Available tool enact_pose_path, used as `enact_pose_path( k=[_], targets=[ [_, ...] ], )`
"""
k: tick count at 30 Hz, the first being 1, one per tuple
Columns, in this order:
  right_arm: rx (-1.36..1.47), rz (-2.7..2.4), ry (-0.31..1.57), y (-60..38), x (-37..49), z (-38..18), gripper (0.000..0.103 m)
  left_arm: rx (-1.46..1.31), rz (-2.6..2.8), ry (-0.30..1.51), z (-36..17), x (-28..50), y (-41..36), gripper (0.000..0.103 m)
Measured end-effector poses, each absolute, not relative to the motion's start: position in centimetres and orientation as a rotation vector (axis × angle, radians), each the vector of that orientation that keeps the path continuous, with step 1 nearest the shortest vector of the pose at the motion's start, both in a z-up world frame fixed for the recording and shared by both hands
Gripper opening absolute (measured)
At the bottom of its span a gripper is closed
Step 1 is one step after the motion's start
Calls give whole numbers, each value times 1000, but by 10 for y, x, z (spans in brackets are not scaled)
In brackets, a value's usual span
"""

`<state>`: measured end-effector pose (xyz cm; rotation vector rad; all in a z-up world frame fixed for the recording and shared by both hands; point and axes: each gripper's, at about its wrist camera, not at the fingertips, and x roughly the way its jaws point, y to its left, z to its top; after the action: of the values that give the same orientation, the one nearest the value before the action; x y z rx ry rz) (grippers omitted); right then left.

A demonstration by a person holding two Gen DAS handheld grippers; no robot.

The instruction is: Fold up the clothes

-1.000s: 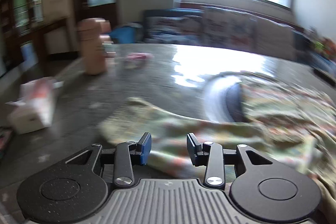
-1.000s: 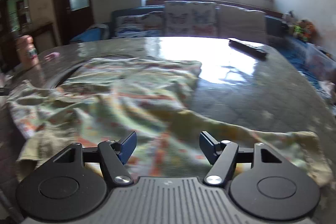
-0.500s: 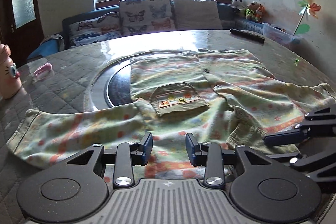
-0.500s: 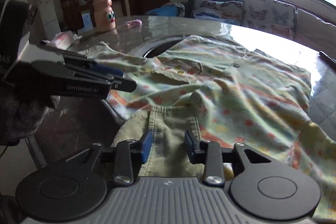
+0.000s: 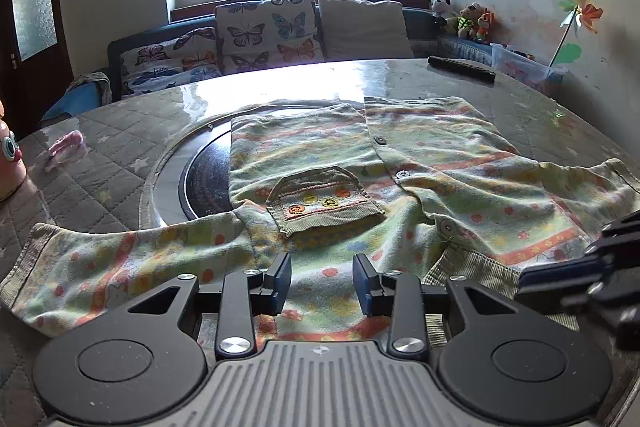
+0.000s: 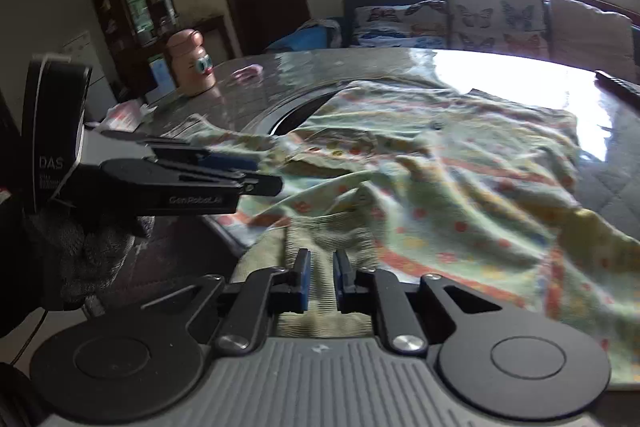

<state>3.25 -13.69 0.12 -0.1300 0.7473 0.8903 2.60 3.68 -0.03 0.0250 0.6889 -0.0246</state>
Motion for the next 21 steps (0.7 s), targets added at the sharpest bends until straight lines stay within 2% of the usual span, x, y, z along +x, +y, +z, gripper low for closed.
enact_pose_path(
  k=[1,2,4,6,8,9,10,21],
  targets=[
    [-148,896,739,-131,31,-1,31,26,-23,688,0,26,37,37],
    [-167,898,731,-127,30,-2,34,25,-22,688,0,25,38,37],
    [-194,901,719,-120,29,-5,35,23,-22,686,1,25,39,37],
    [-215,896,717,-113,28,-9,31,22,-27,683,1,26,39,37],
    [-189,878,733,-115,31,-9,20,22,-34,681,1,26,38,37],
    [-175,869,743,-116,32,-9,10,23,-36,682,1,26,38,37],
    [-154,861,749,-120,33,-8,6,24,-38,683,0,27,37,37],
    [125,834,704,-177,47,34,5,62,-146,694,-10,27,18,35]
  ],
)
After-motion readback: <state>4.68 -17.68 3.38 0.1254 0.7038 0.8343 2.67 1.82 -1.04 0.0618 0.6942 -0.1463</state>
